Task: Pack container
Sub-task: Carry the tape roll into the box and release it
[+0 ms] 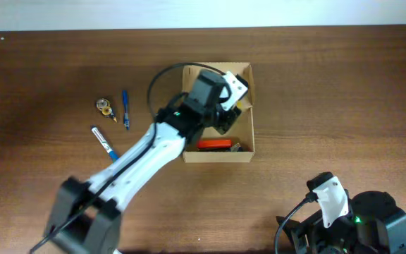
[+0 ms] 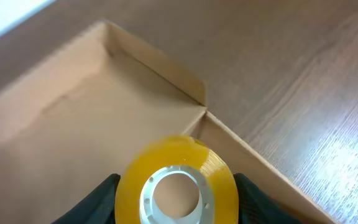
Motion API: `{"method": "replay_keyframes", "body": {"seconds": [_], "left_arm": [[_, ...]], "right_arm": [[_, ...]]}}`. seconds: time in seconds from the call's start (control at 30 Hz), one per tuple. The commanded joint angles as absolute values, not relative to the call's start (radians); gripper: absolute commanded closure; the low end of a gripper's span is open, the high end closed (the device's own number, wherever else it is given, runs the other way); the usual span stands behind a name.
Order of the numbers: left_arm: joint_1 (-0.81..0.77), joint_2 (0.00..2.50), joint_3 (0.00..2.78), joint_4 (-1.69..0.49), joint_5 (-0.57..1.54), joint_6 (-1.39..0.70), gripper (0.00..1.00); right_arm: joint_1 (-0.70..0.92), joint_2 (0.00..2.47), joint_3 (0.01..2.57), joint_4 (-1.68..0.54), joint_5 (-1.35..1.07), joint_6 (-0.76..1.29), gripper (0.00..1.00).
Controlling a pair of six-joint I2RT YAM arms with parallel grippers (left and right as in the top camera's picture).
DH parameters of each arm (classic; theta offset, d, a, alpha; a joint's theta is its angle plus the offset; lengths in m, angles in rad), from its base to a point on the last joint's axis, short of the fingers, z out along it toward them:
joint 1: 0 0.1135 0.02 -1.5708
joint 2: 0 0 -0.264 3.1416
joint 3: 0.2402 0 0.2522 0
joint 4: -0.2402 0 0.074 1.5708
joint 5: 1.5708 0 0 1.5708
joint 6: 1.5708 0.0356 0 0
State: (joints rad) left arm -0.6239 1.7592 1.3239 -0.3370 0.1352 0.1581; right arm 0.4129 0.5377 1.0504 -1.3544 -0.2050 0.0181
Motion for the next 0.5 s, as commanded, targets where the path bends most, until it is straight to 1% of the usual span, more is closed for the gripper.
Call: {"method": "replay_keyframes", "body": {"seconds": [0.0, 0.17, 0.47], "left_arm": [[-0.635, 1.829, 1.382, -0.349, 0.169, 0.191, 0.67], [-0.635, 1.890, 1.412, -0.405, 0.170, 0.216, 0.67], [-0.635, 1.920, 1.412, -0.386, 0.223, 0.241, 0.67]], "right_arm": [[0.412, 0.536, 1.051, -1.351, -0.215, 0.012, 0.01], [0.412, 0.536, 1.051, -1.351, -0.215, 0.012, 0.01], [0.412, 0.536, 1.051, -1.350, -0.215, 0.012, 0.01]]}}
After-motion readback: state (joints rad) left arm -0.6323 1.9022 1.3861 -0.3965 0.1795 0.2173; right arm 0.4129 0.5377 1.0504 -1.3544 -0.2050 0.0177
